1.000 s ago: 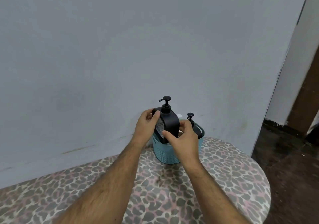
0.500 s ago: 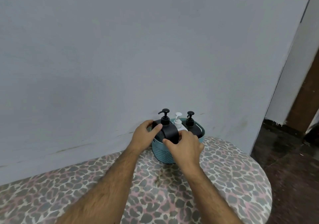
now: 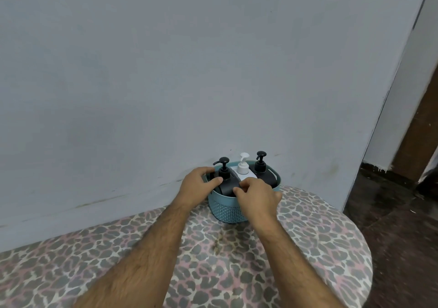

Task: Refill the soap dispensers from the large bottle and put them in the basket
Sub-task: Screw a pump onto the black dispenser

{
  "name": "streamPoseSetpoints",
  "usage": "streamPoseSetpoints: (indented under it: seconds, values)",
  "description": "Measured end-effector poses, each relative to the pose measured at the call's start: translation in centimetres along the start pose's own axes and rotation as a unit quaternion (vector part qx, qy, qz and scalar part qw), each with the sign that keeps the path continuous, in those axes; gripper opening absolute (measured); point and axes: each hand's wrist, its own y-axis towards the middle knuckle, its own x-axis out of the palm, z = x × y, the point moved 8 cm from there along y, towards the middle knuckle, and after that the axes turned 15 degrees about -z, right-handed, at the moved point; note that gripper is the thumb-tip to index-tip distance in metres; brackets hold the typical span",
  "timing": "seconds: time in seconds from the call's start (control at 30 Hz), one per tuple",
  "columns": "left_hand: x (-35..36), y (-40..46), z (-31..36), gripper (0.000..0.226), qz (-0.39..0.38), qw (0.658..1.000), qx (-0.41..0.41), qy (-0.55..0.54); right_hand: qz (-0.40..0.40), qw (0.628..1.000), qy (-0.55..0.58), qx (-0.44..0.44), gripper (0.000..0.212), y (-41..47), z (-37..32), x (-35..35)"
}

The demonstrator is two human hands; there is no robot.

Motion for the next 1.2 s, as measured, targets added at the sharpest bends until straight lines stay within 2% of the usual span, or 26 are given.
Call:
streamPoseSetpoints:
  seconds: [0.23, 0.43, 0.57, 0.67, 0.8, 0.93, 1.1, 1.2]
  values:
    - [0.0, 0.0, 1.0, 0.030, -0.001, 1.000, 0.018, 0.019, 0.009, 0.999, 0.013, 0.028, 0.009, 0.7, 0.4, -0.8]
    - [0.4, 0.0, 1.4, 0.031, 0.008, 0.996, -0.005, 0.086, 0.012, 0.999, -0.011, 0.047, 0.013, 1.1, 0.7, -0.9]
    - [0.1, -1.1, 2.6, 0.031, 0.043, 0.985, -0.012, 0.165, 0.008, 0.998, -0.033, 0.052, 0.012, 0.9, 0.4, -0.7]
    - [0.2, -2.5, 3.8, 0.031, 0.056, 0.981, 0.003, 0.188, 0.029, 0.996, -0.073, 0.030, 0.010, 0.5, -0.3, -1.1]
    - [0.3, -4.9, 5.1, 0.033, 0.052, 0.970, 0.042, 0.233, 0.082, 0.990, -0.113, -0.011, 0.021, -0.9, -1.6, -1.9]
    - [-0.4, -8.1, 4.7, 0.052, 0.042, 0.966, 0.028, 0.255, 0.105, 0.989, -0.091, -0.059, 0.017, -3.3, -3.0, -2.1]
    - [-2.0, -14.7, 1.6, 0.064, 0.016, 0.963, -0.034, 0.268, 0.063, 0.986, -0.036, -0.152, 0.025, -7.4, -5.2, 0.4]
    - [-3.6, -20.5, -0.6, 0.069, 0.019, 0.961, -0.061, 0.268, -0.045, 0.981, 0.004, -0.188, 0.045, -10.5, -6.4, 3.7]
